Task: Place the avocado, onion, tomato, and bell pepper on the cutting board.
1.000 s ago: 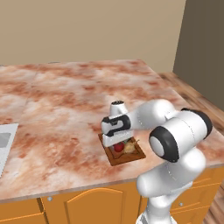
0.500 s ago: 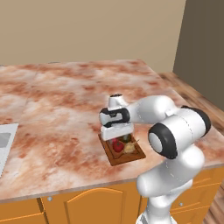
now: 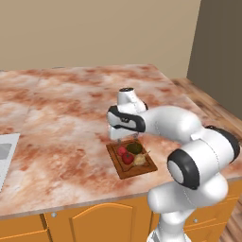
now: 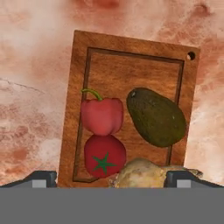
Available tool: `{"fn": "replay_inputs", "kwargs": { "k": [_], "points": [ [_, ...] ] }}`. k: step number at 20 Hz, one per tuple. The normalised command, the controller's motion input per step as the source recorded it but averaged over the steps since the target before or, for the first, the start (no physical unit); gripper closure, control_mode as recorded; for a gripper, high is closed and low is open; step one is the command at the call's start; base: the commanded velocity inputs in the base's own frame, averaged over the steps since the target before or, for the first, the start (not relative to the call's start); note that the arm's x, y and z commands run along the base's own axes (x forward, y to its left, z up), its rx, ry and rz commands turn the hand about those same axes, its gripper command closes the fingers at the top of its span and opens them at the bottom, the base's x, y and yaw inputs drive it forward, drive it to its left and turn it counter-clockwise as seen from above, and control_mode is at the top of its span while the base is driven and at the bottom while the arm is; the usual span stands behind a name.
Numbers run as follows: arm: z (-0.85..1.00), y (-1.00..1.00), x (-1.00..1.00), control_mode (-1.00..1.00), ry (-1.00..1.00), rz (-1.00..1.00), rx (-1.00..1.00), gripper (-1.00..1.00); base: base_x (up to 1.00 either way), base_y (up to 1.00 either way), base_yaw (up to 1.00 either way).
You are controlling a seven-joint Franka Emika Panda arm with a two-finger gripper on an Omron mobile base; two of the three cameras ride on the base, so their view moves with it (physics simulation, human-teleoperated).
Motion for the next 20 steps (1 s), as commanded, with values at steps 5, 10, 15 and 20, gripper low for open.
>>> {"fn": "replay_inputs", "kwargs": {
  "k": [5,10,15,20],
  "points": [
    [1.0,-0.01,-0.33,-1.0,-0.18,0.0,0.0,-1.0,0.0,0.0,0.0],
    [0.99,-0.11,-0.33,-1.0,-0.13,0.0,0.0,-1.0,0.0,0.0,0.0],
    [0.89,-0.18,-0.25,-1.0,-0.07,0.0,0.0,-1.0,0.0,0.0,0.0],
    [0.46,-0.11,-0.06,-1.0,-0.06,0.0,0.0,-1.0,0.0,0.0,0.0]
  ]
}}
